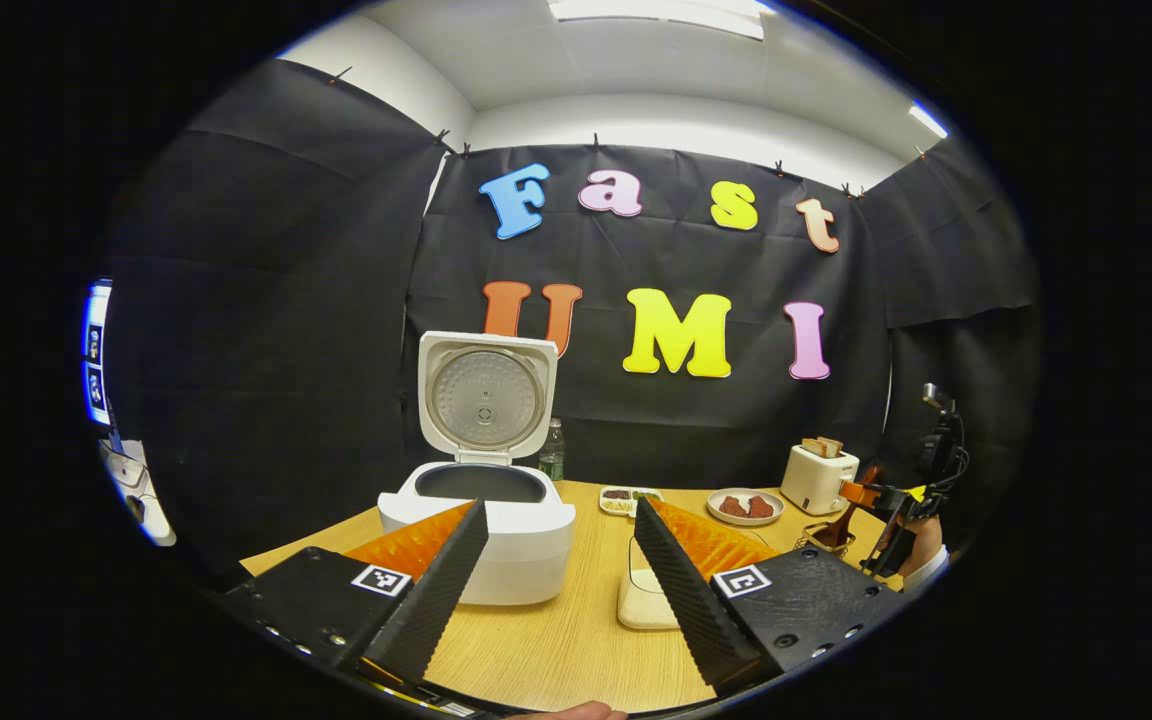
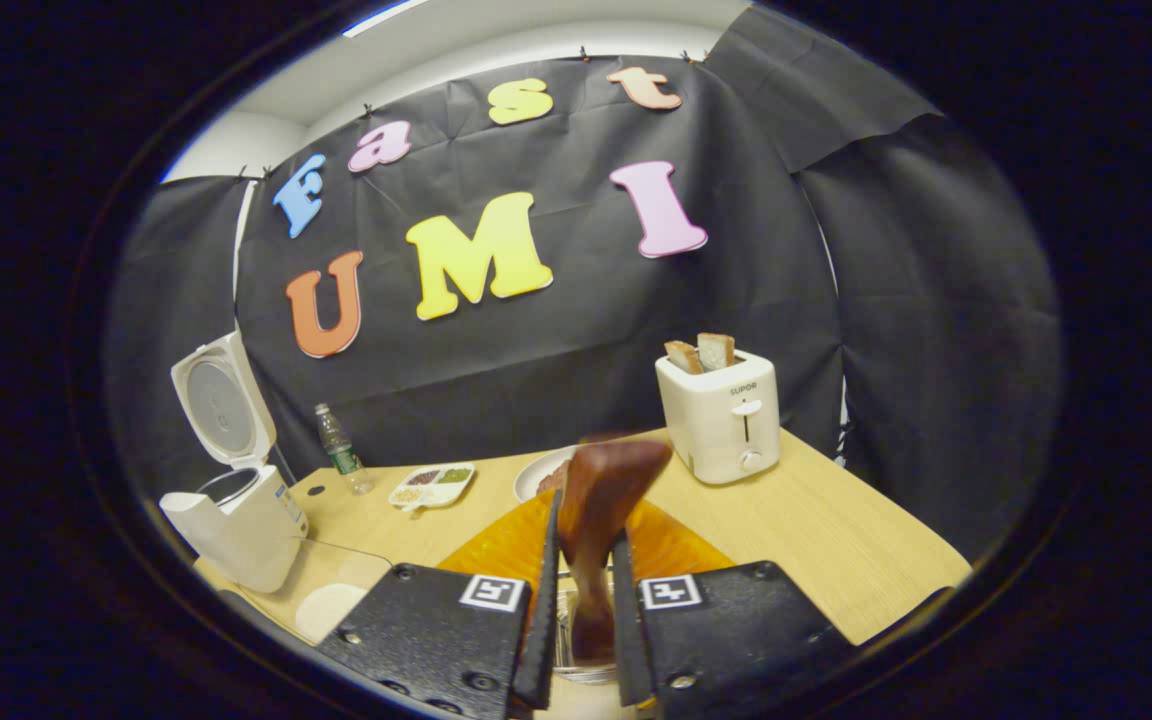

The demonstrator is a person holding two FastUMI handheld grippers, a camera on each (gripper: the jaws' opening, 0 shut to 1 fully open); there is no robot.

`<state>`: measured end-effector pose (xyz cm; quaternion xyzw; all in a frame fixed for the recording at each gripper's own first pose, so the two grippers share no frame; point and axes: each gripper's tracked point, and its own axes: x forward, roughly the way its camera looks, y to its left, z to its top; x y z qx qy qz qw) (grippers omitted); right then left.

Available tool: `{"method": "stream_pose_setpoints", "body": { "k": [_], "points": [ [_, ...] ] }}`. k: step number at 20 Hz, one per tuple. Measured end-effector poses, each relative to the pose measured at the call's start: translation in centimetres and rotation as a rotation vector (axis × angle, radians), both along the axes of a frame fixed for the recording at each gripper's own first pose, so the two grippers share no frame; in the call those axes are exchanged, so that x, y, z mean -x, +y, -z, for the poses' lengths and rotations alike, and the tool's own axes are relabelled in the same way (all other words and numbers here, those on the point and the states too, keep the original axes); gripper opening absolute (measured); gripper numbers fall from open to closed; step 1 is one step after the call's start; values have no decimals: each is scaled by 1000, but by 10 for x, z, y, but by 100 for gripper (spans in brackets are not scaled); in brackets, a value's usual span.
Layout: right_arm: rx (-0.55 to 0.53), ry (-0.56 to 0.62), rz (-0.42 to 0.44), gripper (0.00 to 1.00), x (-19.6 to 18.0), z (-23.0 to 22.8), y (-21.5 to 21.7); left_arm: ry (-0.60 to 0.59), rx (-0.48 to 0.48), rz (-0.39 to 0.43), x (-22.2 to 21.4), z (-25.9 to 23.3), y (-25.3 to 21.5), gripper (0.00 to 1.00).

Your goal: Close the left gripper, press the button to open the rice cooker; take a wooden spoon from the chopstick holder with the right hand, scoop a spoonful of rice and pour it into the rice cooker, then put the wooden spoon back into the chopstick holder.

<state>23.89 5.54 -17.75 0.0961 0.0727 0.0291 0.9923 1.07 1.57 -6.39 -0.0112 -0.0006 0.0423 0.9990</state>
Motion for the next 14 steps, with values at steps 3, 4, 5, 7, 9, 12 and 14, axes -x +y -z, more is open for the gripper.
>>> {"method": "stream_pose_setpoints", "body": {
  "k": [3,4,5,7,9,12,14],
  "points": [
    [43,-38,89,70,6,-22,-25,-1,-9,-18,-13,-7,10,94],
    [62,-44,110,70,12,-30,-29,0,-12,-28,-18,-9,14,94],
    [80,-49,116,77,17,-35,-28,1,-14,-35,-23,-11,18,94],
    [130,-63,119,100,31,-50,-24,8,-12,-39,-34,-15,25,94],
    [145,-79,88,100,47,-64,-12,17,-16,-42,-47,-22,34,94],
    [176,-95,51,100,72,-77,5,11,-30,-28,-67,-46,49,94],
    [187,-106,23,100,90,-86,19,8,-23,-15,-85,-67,63,94]
  ]
}}
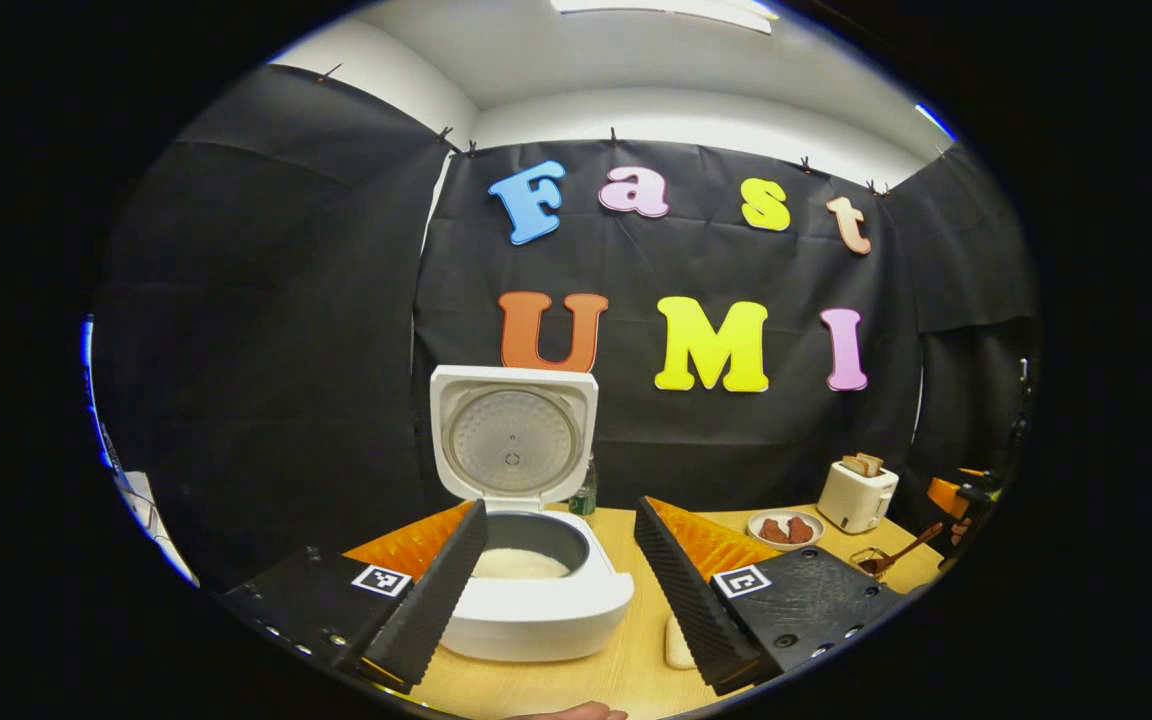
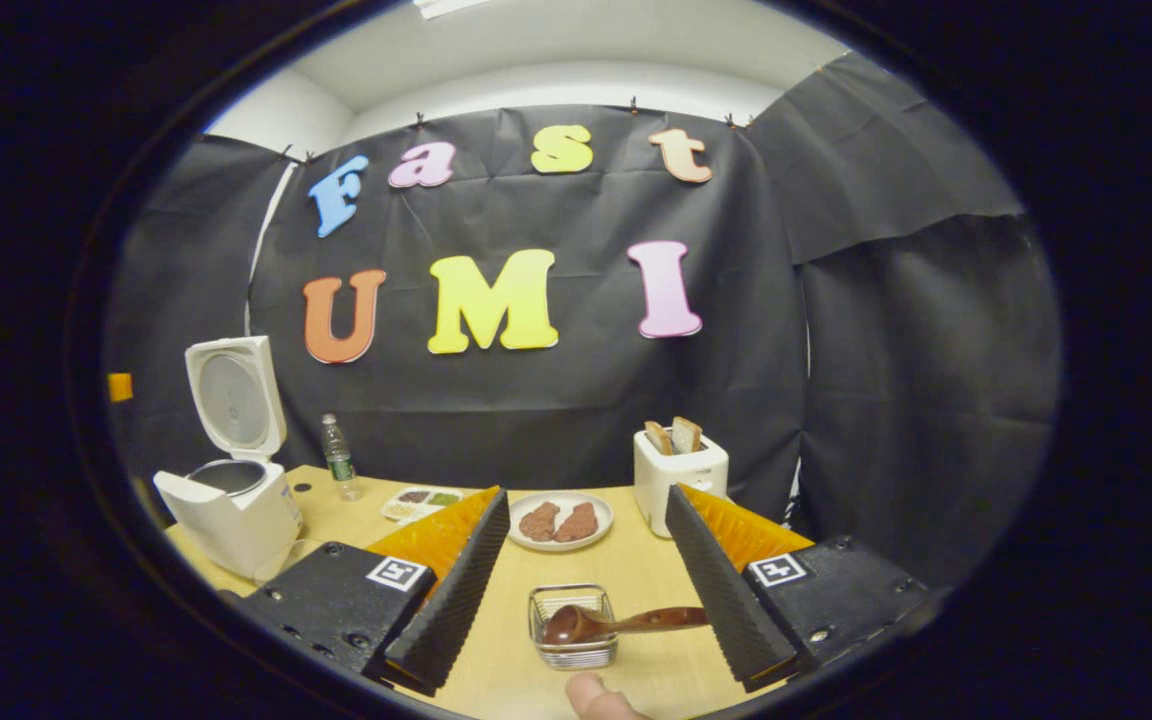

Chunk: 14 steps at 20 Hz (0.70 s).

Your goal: Close the left gripper, press the button to open the rice cooker; take a wooden spoon from the chopstick holder with the right hand, scoop a spoonful of rice and pour it into the rice cooker, then put the wooden spoon back into the chopstick holder.

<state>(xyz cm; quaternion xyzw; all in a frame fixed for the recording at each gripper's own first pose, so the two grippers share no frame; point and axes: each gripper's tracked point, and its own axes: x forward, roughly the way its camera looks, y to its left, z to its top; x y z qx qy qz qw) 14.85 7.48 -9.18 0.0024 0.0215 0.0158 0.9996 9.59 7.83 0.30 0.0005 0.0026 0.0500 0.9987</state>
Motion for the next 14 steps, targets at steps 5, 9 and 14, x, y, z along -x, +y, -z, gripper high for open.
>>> {"method": "stream_pose_setpoints", "body": {
  "k": [5,9,14],
  "points": [
    [24,-41,-54,100,40,-13,29,-33,-29,29,-57,-63,23,94],
    [73,-47,-105,94,46,-7,49,-72,-26,39,-117,-97,33,94],
    [73,-63,-143,94,38,-11,58,-96,-50,0,-193,-111,62,94]
  ]
}}
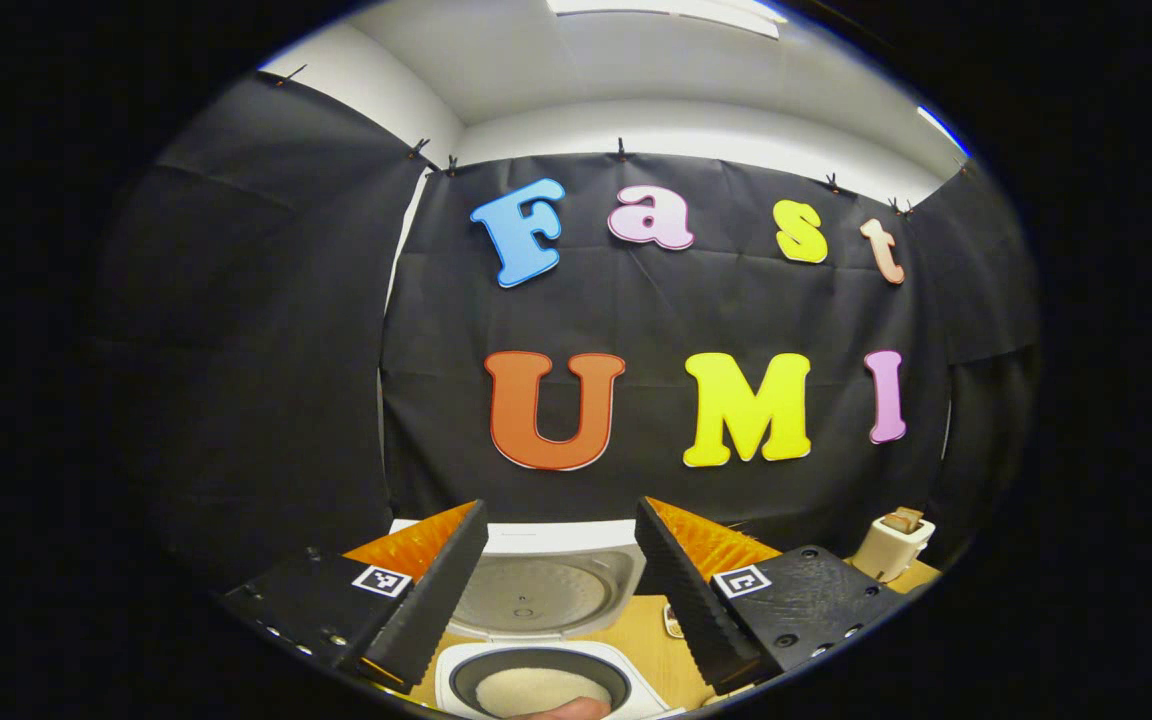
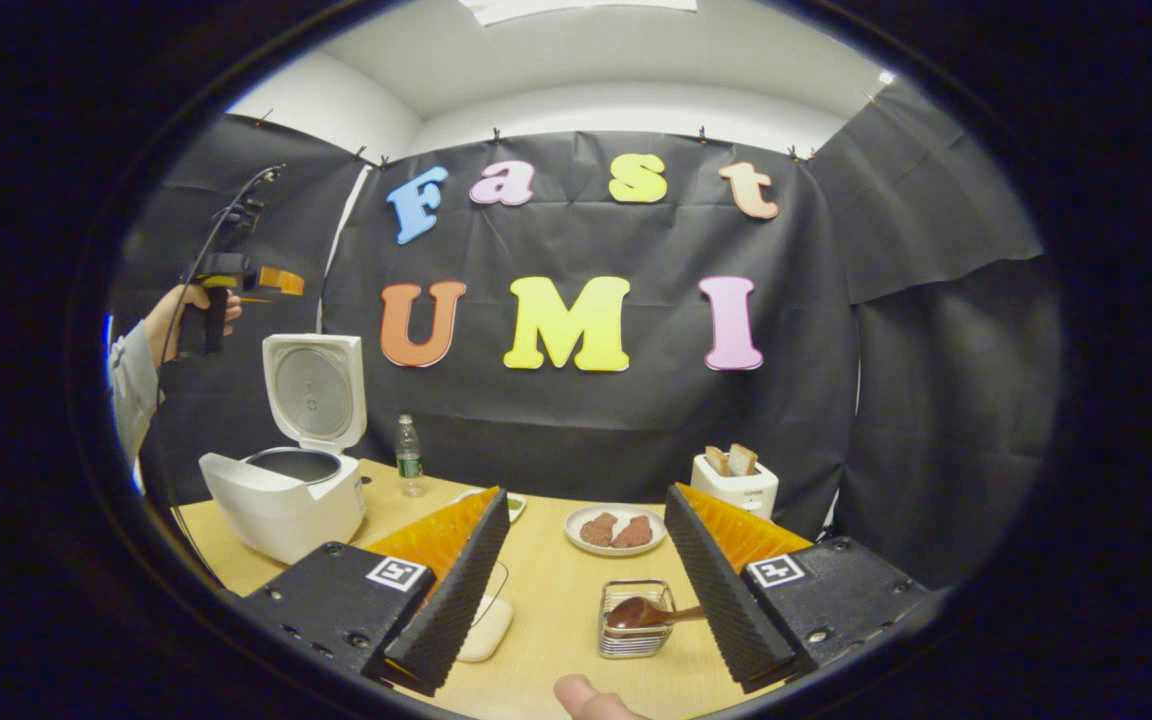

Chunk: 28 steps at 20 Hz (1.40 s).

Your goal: Close the left gripper, press the button to open the rice cooker; take a wooden spoon from the chopstick holder with the right hand, scoop a spoonful of rice and pour it into the rice cooker, then put the wooden spoon back into the chopstick holder.

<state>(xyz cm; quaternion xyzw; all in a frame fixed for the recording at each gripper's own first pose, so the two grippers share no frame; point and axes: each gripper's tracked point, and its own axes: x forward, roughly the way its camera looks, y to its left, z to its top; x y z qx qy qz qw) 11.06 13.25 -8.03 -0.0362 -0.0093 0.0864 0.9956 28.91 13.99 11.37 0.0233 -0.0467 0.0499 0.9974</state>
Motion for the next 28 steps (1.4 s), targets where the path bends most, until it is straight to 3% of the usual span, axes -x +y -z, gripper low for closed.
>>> {"method": "stream_pose_setpoints", "body": {
  "k": [3,4,6,7,8,9,10,11,12,14,15,18,20,21,23,25,26,28],
  "points": [
    [1,-20,-3,94,-6,-2,-4,18,-1,-41,-47,10,21,94],
    [-2,-23,2,100,-8,-2,-6,36,9,-47,-61,15,25,94],
    [-5,-29,-9,100,-10,-1,-4,66,30,-58,-85,24,30,94],
    [0,-33,-15,94,-11,0,-2,81,32,-68,-96,28,33,94],
    [2,-33,-8,100,-12,0,-4,92,33,-71,-104,32,35,94],
    [-2,-29,2,100,-13,2,-8,115,33,-88,-110,38,40,100],
    [-10,-25,4,100,-13,4,-10,125,34,-96,-113,41,45,94],
    [-17,-14,4,94,-14,7,-9,140,32,-107,-114,46,46,94],
    [-20,-4,4,100,-14,9,-9,170,36,-112,-117,54,48,94],
    [-20,9,13,100,-9,10,-13,223,-11,-156,-118,62,57,96],
    [-21,8,14,94,-5,8,-14,254,13,-147,-120,63,63,96],
    [-27,-4,7,94,12,-1,-12,328,33,-145,-103,70,63,99],
    [-37,7,-7,100,26,-1,-10,329,34,-139,-91,70,58,99],
    [-46,13,-10,94,33,-1,-10,333,36,-140,-84,72,57,98],
    [-61,16,-10,100,51,-3,-12,334,41,-146,-73,75,54,98],
    [-65,14,-26,94,72,-2,-11,345,43,-151,-59,81,48,98],
    [-74,8,-30,100,83,-2,-11,349,43,-149,-53,82,46,98],
    [-82,17,-37,100,95,3,-13,358,46,-149,-35,89,40,97]
  ]
}}
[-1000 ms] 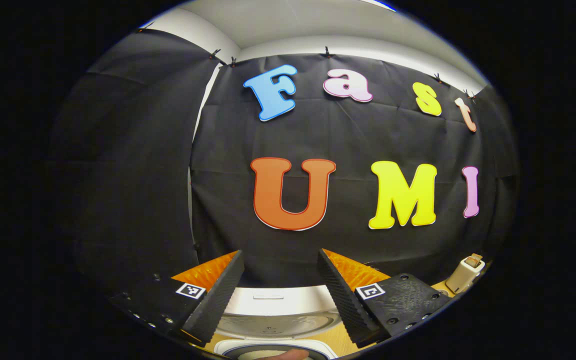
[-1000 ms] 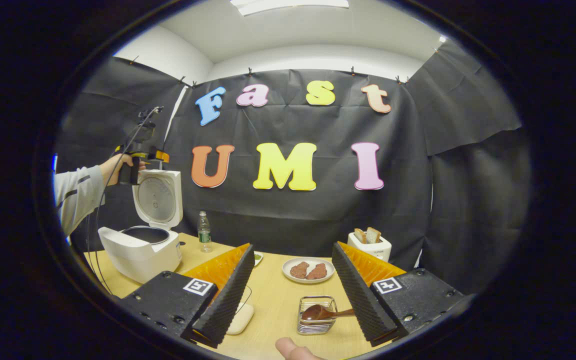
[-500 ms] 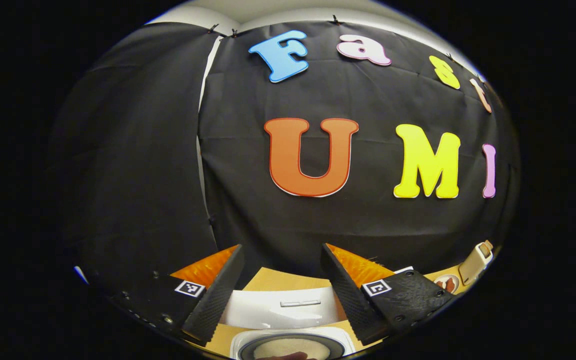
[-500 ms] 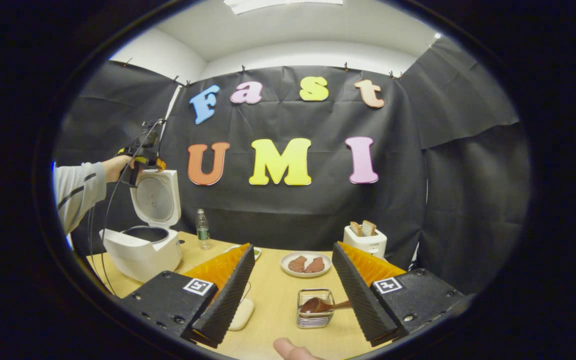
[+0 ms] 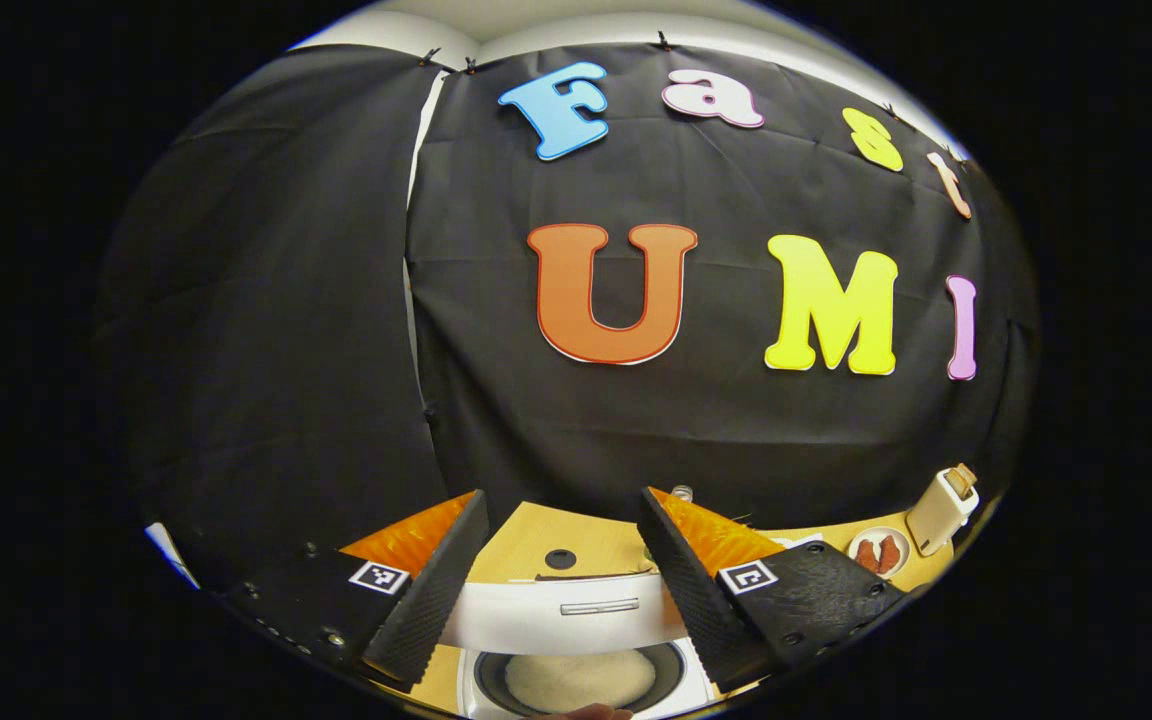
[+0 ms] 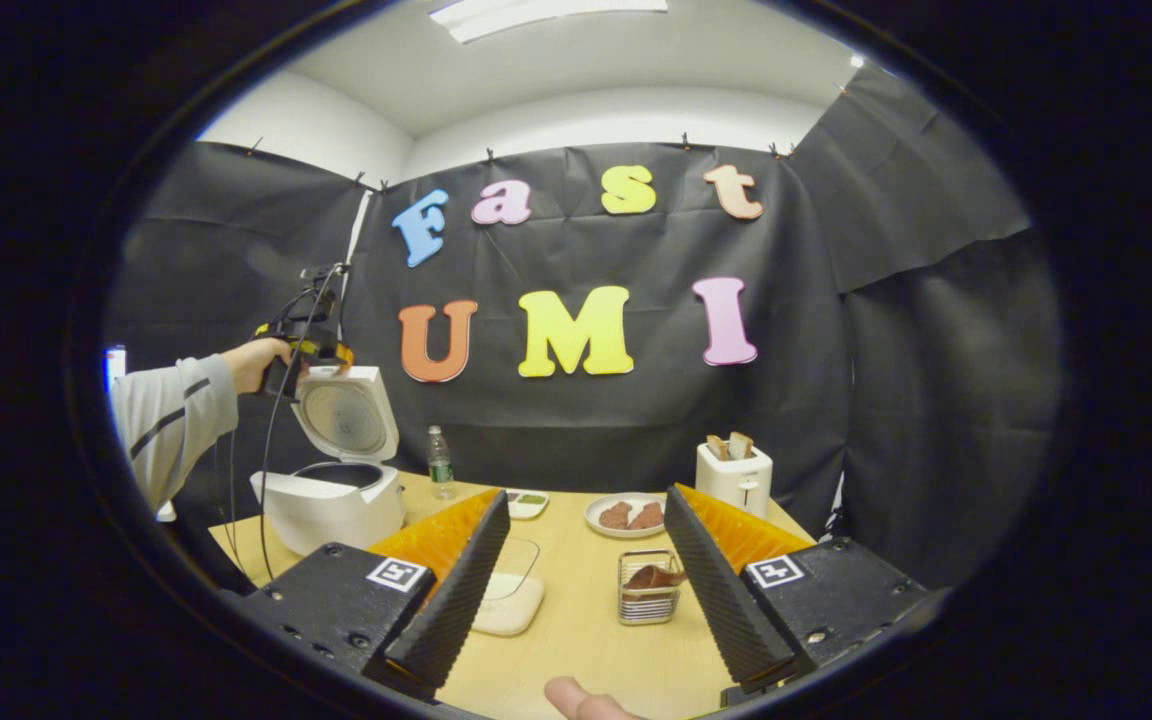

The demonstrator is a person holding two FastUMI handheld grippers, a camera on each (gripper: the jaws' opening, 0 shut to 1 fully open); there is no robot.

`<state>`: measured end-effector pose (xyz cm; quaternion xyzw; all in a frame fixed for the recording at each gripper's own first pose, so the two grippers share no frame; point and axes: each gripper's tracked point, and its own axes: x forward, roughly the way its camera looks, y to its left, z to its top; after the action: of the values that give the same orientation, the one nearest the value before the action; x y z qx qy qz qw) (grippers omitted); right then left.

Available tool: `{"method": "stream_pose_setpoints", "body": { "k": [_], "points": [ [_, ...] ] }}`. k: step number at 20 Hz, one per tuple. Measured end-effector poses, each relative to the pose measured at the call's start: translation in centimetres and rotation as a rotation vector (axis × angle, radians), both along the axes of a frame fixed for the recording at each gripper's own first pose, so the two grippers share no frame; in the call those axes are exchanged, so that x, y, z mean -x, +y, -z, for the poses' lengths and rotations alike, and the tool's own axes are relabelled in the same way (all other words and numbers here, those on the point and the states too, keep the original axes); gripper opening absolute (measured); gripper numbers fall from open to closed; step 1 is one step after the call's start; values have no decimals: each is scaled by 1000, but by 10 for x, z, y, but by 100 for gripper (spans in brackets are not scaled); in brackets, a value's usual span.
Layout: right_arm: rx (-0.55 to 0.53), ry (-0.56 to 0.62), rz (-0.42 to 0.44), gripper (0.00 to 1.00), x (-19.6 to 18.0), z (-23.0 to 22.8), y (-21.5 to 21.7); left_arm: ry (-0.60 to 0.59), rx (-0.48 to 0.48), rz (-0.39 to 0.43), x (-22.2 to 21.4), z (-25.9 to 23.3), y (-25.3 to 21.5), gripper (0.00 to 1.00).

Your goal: Close the left gripper, press the button to open the rice cooker; take a wooden spoon from the chopstick holder with the right hand, scoop a spoonful of rice and pour it into the rice cooker, then put the wooden spoon back into the chopstick holder.

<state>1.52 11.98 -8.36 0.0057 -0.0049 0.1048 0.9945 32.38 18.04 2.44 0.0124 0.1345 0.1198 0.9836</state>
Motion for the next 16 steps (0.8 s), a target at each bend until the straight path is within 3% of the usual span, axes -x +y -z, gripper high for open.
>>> {"method": "stream_pose_setpoints", "body": {
  "k": [1,2,3,4,6,10,11,13,16],
  "points": [
    [0,8,-12,94,6,4,1,37,16,-9,10,9,0,97],
    [-4,14,-23,94,13,8,2,52,28,-25,19,14,0,96],
    [-12,21,-28,100,17,12,0,64,22,-18,23,20,-3,96],
    [-17,27,-30,94,21,16,-1,68,20,-9,31,25,-5,95],
    [-33,26,-28,100,30,19,-4,105,41,2,43,43,-16,94],
    [-28,9,-18,100,46,17,-10,181,66,4,69,80,-24,95],
    [-27,0,-14,94,50,15,-11,200,79,10,77,89,-28,94],
    [-37,-10,-21,100,58,12,-8,211,63,3,85,102,-29,96],
    [-38,-18,-29,100,71,9,-7,243,55,10,99,119,-32,96]
  ]
}}
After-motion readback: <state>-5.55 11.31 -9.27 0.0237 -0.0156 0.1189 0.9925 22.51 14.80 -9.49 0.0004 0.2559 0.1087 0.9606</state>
